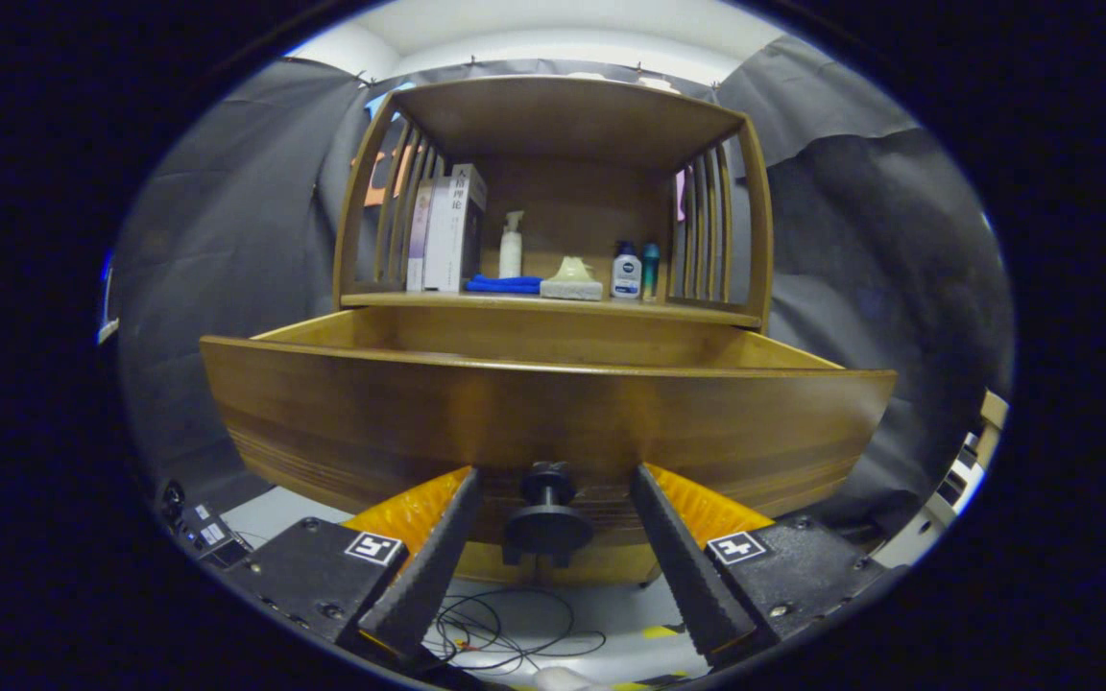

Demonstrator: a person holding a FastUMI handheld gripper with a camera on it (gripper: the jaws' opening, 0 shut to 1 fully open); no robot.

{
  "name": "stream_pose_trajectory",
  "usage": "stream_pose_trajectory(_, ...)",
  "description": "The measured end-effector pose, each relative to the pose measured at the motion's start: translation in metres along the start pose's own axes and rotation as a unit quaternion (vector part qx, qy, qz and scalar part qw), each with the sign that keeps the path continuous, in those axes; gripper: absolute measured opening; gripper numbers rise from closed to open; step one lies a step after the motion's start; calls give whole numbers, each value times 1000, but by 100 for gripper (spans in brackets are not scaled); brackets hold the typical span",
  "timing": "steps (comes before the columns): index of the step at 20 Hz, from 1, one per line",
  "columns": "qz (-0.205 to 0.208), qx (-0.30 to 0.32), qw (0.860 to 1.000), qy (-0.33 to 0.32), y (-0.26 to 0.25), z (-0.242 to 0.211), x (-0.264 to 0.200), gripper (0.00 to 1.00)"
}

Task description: Pull open the drawer, take out the items inside it, and place them on the countertop above the cabinet.

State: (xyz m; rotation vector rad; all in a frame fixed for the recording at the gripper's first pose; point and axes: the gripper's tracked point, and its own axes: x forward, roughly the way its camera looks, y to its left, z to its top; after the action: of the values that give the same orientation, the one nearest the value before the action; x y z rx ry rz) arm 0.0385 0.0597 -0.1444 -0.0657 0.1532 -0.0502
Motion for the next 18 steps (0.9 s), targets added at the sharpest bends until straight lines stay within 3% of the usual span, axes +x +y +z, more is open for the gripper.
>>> stream_pose_trajectory(7,24,31,999,6,-3,5,18,99)
stream_pose_trajectory(18,11,23,1000,-1,9,37,96,98)
